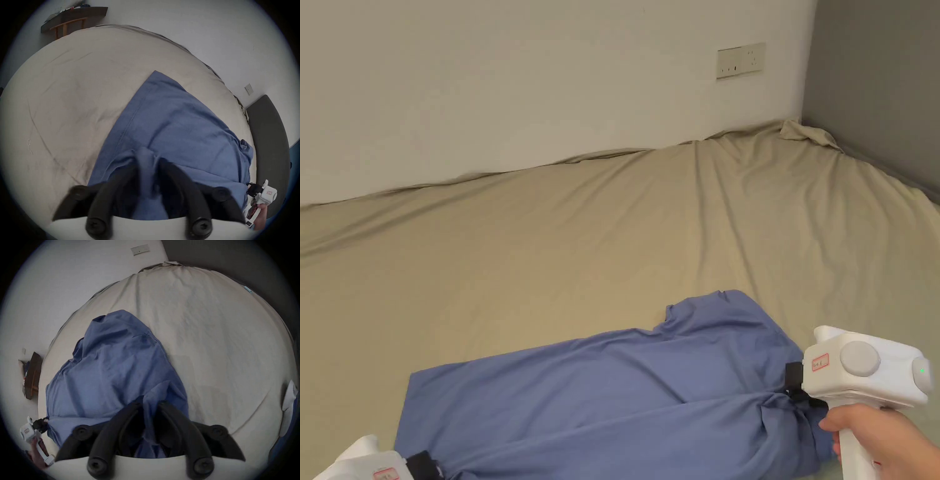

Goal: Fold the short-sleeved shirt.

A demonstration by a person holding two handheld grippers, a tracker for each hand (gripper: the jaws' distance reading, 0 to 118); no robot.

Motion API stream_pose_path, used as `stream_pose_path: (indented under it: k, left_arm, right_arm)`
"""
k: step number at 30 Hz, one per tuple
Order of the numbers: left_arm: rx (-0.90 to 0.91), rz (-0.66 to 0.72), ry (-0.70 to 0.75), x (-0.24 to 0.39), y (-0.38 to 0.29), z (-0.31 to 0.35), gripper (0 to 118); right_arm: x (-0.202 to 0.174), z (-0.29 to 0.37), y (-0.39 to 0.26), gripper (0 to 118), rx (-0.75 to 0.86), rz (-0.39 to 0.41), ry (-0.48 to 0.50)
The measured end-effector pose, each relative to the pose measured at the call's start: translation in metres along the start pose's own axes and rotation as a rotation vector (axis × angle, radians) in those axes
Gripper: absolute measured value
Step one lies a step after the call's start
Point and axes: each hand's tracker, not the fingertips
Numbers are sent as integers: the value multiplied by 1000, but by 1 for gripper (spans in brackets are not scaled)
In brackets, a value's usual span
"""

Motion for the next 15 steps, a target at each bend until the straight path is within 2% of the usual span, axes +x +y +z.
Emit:
stream_pose_path:
  k: [1,2,3,4,5,7,9,11,12,13,15]
  left_arm:
    - [3,-6,-14,2,3,5,63]
    - [-24,-18,-83,4,8,14,100]
    - [-41,-47,-88,8,12,27,118]
    - [10,-84,-110,13,13,48,118]
    - [125,-129,-142,17,15,74,118]
    - [277,-258,-106,23,10,119,118]
    - [332,-321,-55,25,-17,161,118]
    - [316,-384,-43,22,-43,183,118]
    - [287,-407,-27,19,-57,188,107]
    - [278,-413,13,15,-79,194,73]
    - [240,-413,32,10,-108,195,37]
  right_arm:
    - [0,3,4,51,-15,16,39]
    - [-3,12,9,82,-34,22,108]
    - [-9,25,14,116,-41,36,135]
    - [-18,45,16,118,-8,86,121]
    - [-24,69,15,118,86,150,133]
    - [-34,119,3,118,277,288,164]
    - [-50,166,-27,118,371,384,171]
    - [-53,196,-63,117,432,438,183]
    - [-58,210,-83,105,450,456,183]
    - [-60,218,-106,72,475,465,170]
    - [-63,224,-149,36,487,499,131]
